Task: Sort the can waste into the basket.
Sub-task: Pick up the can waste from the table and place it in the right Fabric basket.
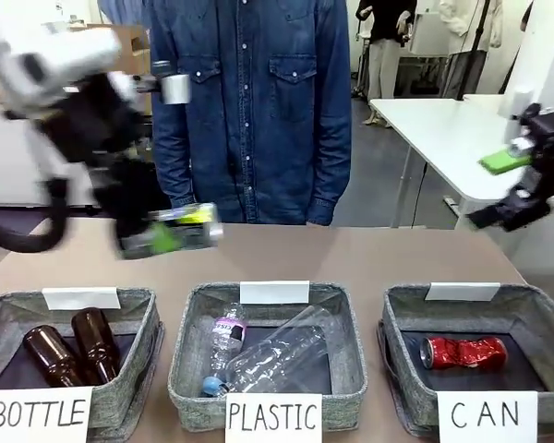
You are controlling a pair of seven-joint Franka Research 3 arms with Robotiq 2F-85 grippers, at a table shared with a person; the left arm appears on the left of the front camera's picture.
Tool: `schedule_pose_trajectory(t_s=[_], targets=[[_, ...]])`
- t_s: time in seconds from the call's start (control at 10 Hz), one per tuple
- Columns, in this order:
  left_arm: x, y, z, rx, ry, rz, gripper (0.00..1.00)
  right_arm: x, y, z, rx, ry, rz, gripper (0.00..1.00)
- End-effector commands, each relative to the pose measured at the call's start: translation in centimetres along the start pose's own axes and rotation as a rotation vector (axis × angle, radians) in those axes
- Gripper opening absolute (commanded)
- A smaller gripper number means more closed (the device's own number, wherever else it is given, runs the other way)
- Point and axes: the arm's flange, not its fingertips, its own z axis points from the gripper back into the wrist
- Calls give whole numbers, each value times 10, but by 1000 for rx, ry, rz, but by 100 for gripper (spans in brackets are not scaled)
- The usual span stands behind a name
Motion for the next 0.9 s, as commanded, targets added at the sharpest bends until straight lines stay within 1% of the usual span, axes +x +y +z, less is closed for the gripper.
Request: schedule_pose_trajectory(t_s=[0.0, 0.1, 0.2, 0.3, 0.4, 0.5, 0.6, 0.8], targets=[[89, -1, -65, 40, -80, -188, 39, -60, 13, 65, -154, -76, -101, 100], [133, -8, -96, 6, -82, -310, 39, -91, 7, 90, -177, -152, -135, 100], [173, -12, -126, -47, -77, -396, 39, -116, -5, 104, -237, -217, -170, 100], [205, -13, -154, -87, -80, -446, 39, -132, -15, 112, -230, -266, -181, 100], [236, -19, -187, -200, -90, -491, 39, -148, -27, 120, -234, -336, -221, 100], [263, -30, -222, -267, -70, -512, 39, -158, -37, 128, -278, -459, -283, 100], [286, -35, -244, -247, -41, -527, 39, -149, -14, 124, -244, -287, -201, 100], [320, -28, -269, -118, -56, -503, 39, -149, -14, 124, -244, -287, -201, 100]])
